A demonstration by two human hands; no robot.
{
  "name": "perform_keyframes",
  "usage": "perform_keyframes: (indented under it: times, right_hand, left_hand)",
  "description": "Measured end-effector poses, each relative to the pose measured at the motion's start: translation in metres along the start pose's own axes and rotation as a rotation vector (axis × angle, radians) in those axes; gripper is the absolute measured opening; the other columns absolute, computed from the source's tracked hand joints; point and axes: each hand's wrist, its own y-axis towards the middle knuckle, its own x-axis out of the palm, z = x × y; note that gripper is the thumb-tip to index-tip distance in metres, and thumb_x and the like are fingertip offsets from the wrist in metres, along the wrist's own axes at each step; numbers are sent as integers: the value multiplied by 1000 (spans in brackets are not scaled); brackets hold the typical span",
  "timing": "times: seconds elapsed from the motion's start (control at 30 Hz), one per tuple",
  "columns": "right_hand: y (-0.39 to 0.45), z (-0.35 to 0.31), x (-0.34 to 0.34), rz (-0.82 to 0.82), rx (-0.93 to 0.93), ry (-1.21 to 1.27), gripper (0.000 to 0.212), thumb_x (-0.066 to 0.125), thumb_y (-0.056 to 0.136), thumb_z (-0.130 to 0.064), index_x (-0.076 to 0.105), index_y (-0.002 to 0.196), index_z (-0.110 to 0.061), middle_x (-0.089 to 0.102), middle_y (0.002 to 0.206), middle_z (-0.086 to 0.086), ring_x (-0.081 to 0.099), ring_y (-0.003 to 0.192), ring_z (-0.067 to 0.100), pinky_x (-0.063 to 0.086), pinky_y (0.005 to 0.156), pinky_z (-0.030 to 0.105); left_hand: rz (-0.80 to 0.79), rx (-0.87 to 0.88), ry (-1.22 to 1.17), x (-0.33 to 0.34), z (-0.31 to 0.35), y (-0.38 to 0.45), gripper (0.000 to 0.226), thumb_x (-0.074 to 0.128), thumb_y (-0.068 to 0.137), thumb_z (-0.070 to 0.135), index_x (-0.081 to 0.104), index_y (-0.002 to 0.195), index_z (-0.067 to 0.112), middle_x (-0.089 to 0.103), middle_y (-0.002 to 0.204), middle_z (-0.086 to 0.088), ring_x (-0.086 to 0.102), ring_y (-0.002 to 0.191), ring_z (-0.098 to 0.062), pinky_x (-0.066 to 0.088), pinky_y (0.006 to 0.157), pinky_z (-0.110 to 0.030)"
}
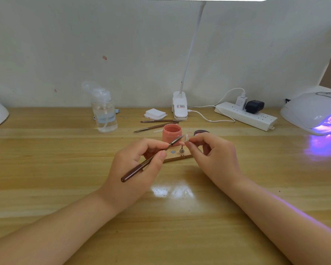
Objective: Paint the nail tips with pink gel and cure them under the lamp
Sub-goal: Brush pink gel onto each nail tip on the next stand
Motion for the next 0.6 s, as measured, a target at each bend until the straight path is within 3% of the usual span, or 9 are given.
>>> perform_keyframes:
  times: [0.2, 0.3, 0.4, 0.5, 0.6]
  right_hand:
    - [0, 3, 3, 8, -40, -31, 4, 75, 81, -9, 74, 82, -13, 54, 65, -38, 47, 54, 3, 32, 57, 7]
    - [0, 5, 3, 14, -48, -41, 3, 75, 82, -9, 74, 83, -11, 54, 66, -38, 46, 53, 2, 32, 57, 7]
    - [0, 6, 4, 13, -53, -45, 1, 74, 83, -9, 74, 82, -10, 53, 65, -38, 46, 53, 1, 31, 56, 7]
    - [1, 6, 4, 14, -52, -46, 1, 74, 83, -8, 74, 83, -9, 54, 59, -29, 45, 52, 5, 30, 57, 9]
    - [0, 5, 4, 24, -52, -53, 2, 74, 83, -7, 75, 83, -9, 45, 50, -25, 42, 50, 5, 29, 57, 9]
  left_hand:
    - [6, -24, -4, 2, -1, -1, 15, 63, 88, 25, 67, 99, 33, 72, 90, 12, 68, 87, -11, 50, 76, -17]
    - [-11, -19, 24, 1, -2, -1, 15, 58, 86, 32, 69, 93, 25, 71, 81, 3, 67, 81, -13, 51, 73, -20]
    - [-7, 9, 18, 0, -1, -2, 18, 53, 85, 30, 67, 85, 19, 67, 76, 0, 62, 73, -11, 45, 68, -11]
    - [25, -18, -8, 1, 2, -2, 16, 53, 87, 31, 67, 92, 24, 70, 84, 6, 65, 79, -10, 46, 72, -10]
    - [19, -73, -16, 3, 2, -1, 12, 60, 88, 30, 67, 97, 30, 71, 88, 8, 67, 86, -12, 51, 75, -18]
